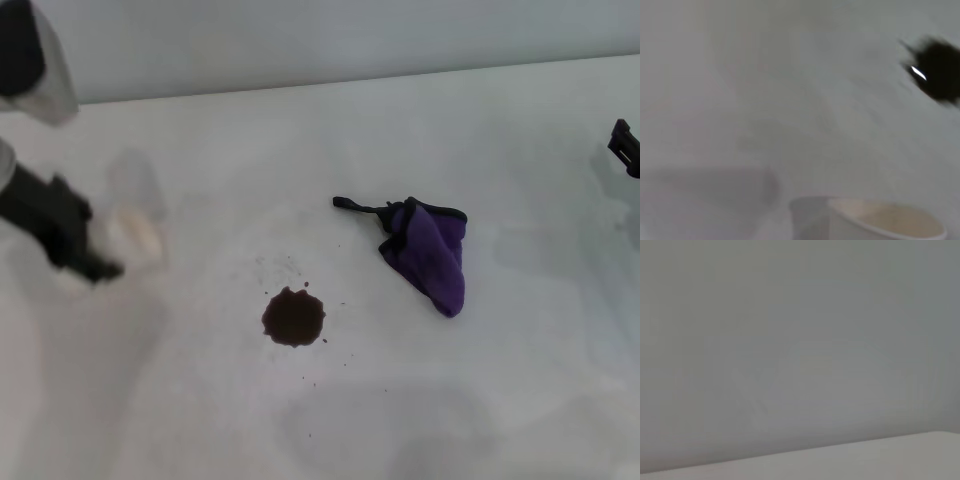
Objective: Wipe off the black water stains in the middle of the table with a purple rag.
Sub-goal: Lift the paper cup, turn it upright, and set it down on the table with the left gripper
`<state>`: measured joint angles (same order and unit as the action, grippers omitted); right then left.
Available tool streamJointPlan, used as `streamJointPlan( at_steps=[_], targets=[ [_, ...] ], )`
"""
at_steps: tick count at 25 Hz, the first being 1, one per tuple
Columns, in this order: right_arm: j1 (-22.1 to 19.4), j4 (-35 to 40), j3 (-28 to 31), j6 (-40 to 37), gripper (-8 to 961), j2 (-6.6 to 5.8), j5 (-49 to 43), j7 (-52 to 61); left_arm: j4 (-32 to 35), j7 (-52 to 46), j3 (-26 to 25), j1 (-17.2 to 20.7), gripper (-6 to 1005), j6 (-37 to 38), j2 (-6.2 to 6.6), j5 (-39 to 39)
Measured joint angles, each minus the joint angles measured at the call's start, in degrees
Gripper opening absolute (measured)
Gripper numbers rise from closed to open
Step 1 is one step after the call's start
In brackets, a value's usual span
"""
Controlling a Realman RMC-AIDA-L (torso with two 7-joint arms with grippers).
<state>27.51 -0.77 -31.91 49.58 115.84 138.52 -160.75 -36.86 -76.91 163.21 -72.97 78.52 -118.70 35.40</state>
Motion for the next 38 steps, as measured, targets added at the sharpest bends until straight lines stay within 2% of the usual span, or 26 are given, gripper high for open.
streamJointPlan(
  at_steps=[6, 12, 15, 18, 23, 27, 29, 31, 38],
  targets=[
    [0.04, 0.84, 0.0, -0.09, 822, -0.06, 0.04, 0.0, -3.76, 2.52, 0.01, 2.34, 680, -2.29, 0.01, -18.22],
    [0.03, 1.75, 0.0, -0.11, 819, -0.25, 0.1, 0.0, 0.37, 10.89, -0.07, 10.78, 671, -7.13, -0.15, -42.39],
    [-0.27, 2.34, 0.0, -0.11, 817, -0.32, 0.09, 0.0, 6.91, 21.29, -0.07, 18.33, 672, -7.37, -0.1, -59.85],
    [-0.83, 3.06, 0.0, -0.11, 815, -0.34, 0.09, 0.0, 15.0, 32.5, -0.1, 25.46, 673, -7.05, -0.03, -73.97],
    [-1.21, 3.75, 0.01, -0.11, 813, -0.44, 0.09, 0.0, 27.4, 46.29, -0.19, 34.14, 673, -8.21, -0.27, -89.78],
    [-1.01, 4.2, 0.0, -0.1, 810, -0.44, 0.01, -0.01, 40.33, 58.63, -0.23, 39.66, 674, -11.85, -0.6, -104.84],
    [-0.79, 4.52, -0.2, -0.1, 809, -0.44, -0.13, -0.01, 45.1, 65.28, -0.23, 41.12, 675, -13.64, -0.82, -109.07],
    [-0.57, 4.68, -0.42, -0.1, 808, -0.44, -0.25, -0.01, 48.33, 69.64, -0.25, 41.8, 675, -16.29, -0.96, -109.97],
    [0.12, 4.69, -0.57, -0.1, 804, -0.38, -0.47, -0.1, 51.81, 70.24, -0.26, 41.7, 674, -26.2, -1.33, -110.52]
  ],
)
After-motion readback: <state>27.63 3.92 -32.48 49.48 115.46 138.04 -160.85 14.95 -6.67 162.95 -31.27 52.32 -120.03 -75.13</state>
